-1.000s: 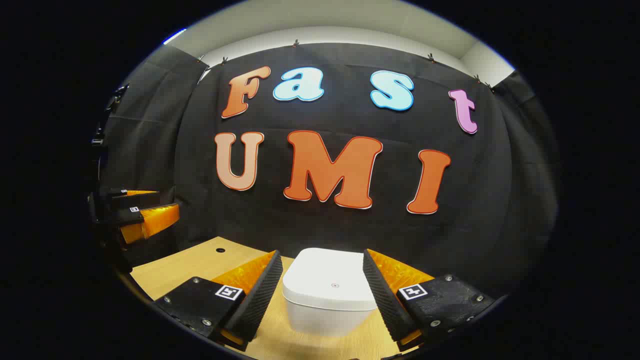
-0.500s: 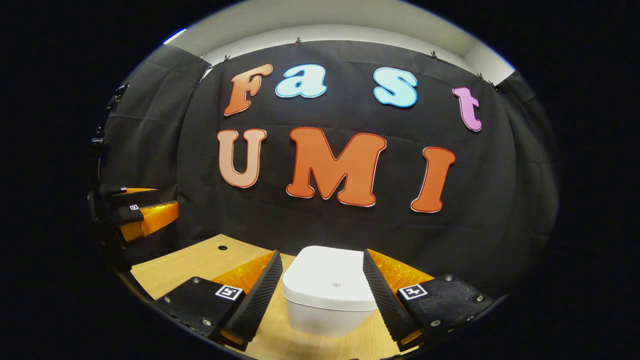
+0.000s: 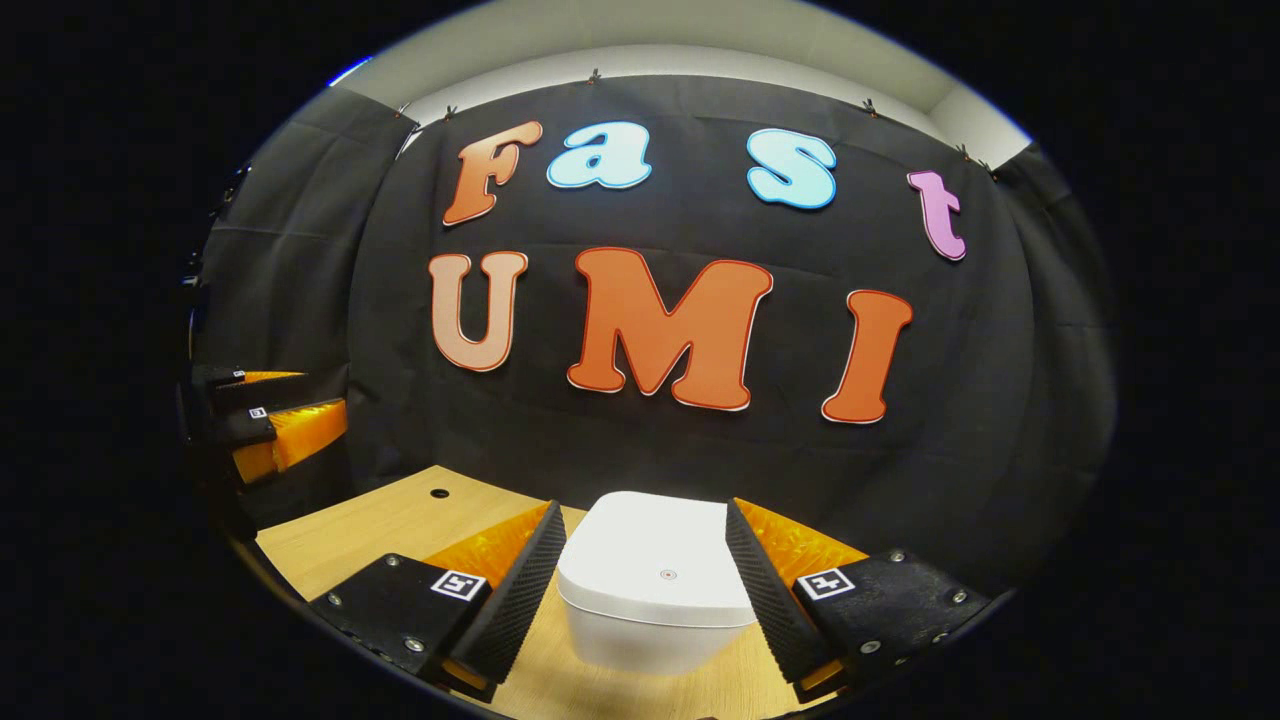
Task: Press the lid of the desktop garbage bin to open it, pick up the crumpled paper on the desktop and throw it into the bin, then pick up the pop can on the desktop and drop it into the bin, and finally close the garbage bin lid.
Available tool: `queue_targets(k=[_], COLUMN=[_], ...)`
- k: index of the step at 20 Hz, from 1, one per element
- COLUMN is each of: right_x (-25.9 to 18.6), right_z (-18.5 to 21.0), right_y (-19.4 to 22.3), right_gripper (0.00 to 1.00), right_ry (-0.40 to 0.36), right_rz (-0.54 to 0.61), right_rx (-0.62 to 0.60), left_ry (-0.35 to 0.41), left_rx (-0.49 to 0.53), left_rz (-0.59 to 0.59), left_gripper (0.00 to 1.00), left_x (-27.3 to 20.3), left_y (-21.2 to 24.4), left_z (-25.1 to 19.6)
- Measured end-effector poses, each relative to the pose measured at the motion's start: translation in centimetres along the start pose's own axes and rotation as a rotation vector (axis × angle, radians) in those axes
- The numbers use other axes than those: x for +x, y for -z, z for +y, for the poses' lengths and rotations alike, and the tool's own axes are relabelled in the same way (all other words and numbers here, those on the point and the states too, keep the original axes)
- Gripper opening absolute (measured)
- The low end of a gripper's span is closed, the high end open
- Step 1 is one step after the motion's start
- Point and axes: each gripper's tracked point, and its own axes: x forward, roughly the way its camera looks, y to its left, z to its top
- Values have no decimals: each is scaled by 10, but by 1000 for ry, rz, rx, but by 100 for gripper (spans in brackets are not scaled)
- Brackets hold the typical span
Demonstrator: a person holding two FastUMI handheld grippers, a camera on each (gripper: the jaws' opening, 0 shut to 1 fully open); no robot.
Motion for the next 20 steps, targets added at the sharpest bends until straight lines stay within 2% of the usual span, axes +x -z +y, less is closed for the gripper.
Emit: queue_targets(k=[4, 8, 11, 12, 14, 15, 19, 20], right_x=[7, 17, 26, 29, 35, 37, 49, 52], right_z=[-6, -11, -10, -9, -7, -6, -10, -10], right_y=[3, 7, 16, 21, 29, 33, 51, 56], right_gripper=[91, 76, 51, 51, 37, 27, 6, 4], right_ry=[4, 4, -8, -16, -33, -35, -35, -49], right_rz=[13, 32, 68, 85, 106, 112, 152, 166], right_rx=[18, 47, 63, 67, 72, 67, 56, 69], left_ry=[-2, -16, -36, -45, -64, -74, -115, -125], left_rx=[-2, 1, 5, 6, 8, 9, 15, 18], left_rz=[13, 20, 27, 29, 34, 38, 56, 60], left_gripper=[99, 99, 99, 99, 99, 99, 99, 99], left_x=[3, 4, 4, 3, 1, 1, -3, -4], left_y=[5, 8, 9, 10, 11, 12, 16, 18], left_z=[1, 6, 10, 14, 18, 20, 28, 30])
